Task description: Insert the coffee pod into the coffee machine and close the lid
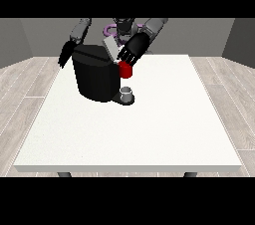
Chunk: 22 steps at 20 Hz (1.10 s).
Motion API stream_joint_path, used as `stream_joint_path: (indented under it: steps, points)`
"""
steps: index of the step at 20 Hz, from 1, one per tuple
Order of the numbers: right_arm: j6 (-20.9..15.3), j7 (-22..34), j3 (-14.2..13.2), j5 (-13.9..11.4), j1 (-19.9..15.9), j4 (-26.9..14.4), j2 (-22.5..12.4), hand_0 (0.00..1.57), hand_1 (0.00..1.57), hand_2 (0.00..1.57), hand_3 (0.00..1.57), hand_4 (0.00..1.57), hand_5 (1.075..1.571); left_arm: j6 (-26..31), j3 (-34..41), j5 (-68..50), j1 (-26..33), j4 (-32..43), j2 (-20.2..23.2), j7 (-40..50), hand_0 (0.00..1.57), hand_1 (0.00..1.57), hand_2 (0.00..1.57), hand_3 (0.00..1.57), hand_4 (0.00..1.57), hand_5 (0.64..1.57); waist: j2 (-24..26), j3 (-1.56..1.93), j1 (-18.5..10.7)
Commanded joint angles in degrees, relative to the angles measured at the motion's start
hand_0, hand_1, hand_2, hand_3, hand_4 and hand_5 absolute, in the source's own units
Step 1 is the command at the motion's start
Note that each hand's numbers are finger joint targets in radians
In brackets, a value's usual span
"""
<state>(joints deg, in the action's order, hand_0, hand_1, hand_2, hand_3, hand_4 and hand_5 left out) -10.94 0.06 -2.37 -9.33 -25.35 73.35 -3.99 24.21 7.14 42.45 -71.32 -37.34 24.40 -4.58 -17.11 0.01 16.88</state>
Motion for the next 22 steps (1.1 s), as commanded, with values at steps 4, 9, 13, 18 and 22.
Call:
stream_joint_path:
  steps: [4,9,13,18,22]
  points:
    - [-2.13,-2.31,-0.95,-0.41,0.37,-2.83,0.99,0.00,0.00,0.00,0.00,0.00,1.571,-2.07,-0.46,0.56,-0.72,-1.11,-2.06,0.55,1.20,1.20,1.25,1.20,0.37,1.571,0.07,0.01,-1.83]
    - [-0.61,-2.16,-2.24,0.77,-2.91,-2.91,-0.81,0.00,0.00,0.00,0.00,0.00,1.571,-2.04,-0.33,1.28,-2.87,-0.84,0.29,-1.02,1.20,1.20,1.22,1.18,0.36,1.571,-2.28,0.01,-1.39]
    - [0.62,-1.01,-2.08,0.86,-2.14,-2.62,-1.77,0.00,0.00,0.00,0.00,0.00,1.571,-3.35,-0.25,2.28,-3.36,-0.57,1.96,-1.62,1.27,1.27,1.27,1.18,0.17,1.571,-1.93,0.01,0.06]
    - [1.67,0.28,-0.39,0.65,-1.51,0.65,-1.43,0.00,0.00,0.00,0.00,0.00,1.571,-6.37,-2.38,6.19,-1.17,0.95,4.97,-4.34,1.21,1.21,1.22,1.09,0.00,1.571,-3.11,-0.01,2.19]
    - [0.92,2.37,-0.57,0.48,-1.20,2.27,-1.42,0.00,0.00,0.00,0.00,0.00,1.571,-7.75,-3.27,6.98,1.73,1.86,4.05,-6.96,1.17,1.17,1.17,1.02,0.00,1.571,-1.99,-0.02,1.96]
